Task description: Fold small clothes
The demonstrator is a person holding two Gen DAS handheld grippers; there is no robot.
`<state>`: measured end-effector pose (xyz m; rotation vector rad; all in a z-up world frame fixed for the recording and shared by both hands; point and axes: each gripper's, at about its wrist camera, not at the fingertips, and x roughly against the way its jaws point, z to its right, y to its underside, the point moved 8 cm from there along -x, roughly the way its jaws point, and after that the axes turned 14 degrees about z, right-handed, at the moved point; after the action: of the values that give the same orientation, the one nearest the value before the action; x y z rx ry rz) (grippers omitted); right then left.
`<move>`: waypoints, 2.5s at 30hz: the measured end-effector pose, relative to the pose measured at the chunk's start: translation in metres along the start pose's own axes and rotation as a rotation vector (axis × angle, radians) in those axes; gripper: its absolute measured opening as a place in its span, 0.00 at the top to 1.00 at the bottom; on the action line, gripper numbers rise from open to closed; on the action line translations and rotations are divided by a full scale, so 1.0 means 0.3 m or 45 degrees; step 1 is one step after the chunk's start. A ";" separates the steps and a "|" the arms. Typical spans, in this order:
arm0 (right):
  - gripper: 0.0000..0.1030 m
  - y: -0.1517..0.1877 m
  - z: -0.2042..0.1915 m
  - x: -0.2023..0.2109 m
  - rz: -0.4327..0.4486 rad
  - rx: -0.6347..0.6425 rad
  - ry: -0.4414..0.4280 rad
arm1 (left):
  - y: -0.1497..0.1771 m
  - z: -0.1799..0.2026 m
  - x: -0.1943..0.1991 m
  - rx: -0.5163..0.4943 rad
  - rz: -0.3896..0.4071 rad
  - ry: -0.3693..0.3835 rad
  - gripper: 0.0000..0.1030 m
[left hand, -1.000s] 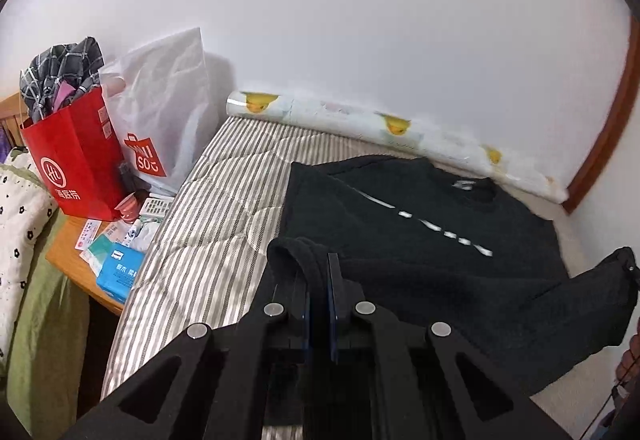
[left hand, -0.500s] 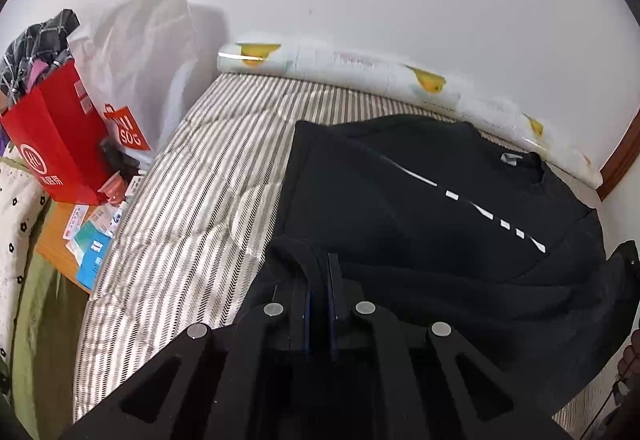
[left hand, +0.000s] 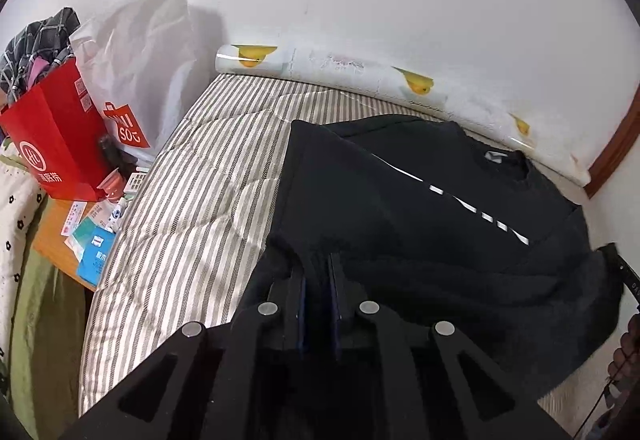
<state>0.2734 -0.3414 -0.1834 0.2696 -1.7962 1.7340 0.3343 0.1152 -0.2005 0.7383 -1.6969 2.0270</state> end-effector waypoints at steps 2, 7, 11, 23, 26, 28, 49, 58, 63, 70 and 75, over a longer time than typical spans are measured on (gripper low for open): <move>0.61 -0.003 0.008 0.051 0.014 0.017 0.019 | 0.003 -0.010 0.037 -0.003 0.015 0.007 0.85; 0.59 -0.017 0.043 0.196 0.090 0.031 0.068 | 0.039 -0.031 0.126 0.001 0.029 0.047 0.74; 0.59 -0.008 0.054 0.289 0.118 -0.032 0.023 | 0.099 -0.024 0.186 0.038 -0.002 0.134 0.74; 0.90 0.194 -0.124 0.348 -0.020 0.059 -0.230 | 0.221 0.069 0.275 -0.042 -0.049 0.193 0.74; 0.91 0.255 -0.150 0.324 -0.073 0.077 -0.258 | 0.254 0.108 0.272 -0.051 -0.076 0.248 0.74; 0.91 0.280 -0.154 0.306 -0.093 0.076 -0.255 | 0.274 0.131 0.264 -0.079 -0.094 0.266 0.74; 0.94 0.293 -0.131 0.160 -0.145 0.005 -0.229 | 0.261 0.136 0.145 -0.139 -0.106 0.206 0.86; 0.94 0.192 -0.130 0.062 -0.118 -0.001 -0.216 | 0.130 0.142 0.042 -0.108 -0.026 0.170 0.93; 0.94 0.125 -0.132 -0.009 -0.088 0.002 -0.210 | 0.054 0.149 -0.042 -0.100 -0.006 0.152 0.93; 0.94 0.040 -0.146 -0.114 -0.059 -0.012 -0.201 | -0.035 0.161 -0.116 -0.074 0.034 0.147 0.93; 0.88 -0.045 -0.153 -0.133 0.024 0.002 -0.174 | -0.098 0.182 -0.111 -0.061 0.092 0.154 0.93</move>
<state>0.3253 -0.3097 -0.1969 0.3813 -1.8996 1.7675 0.3860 0.0684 -0.1915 0.5342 -1.7188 2.0277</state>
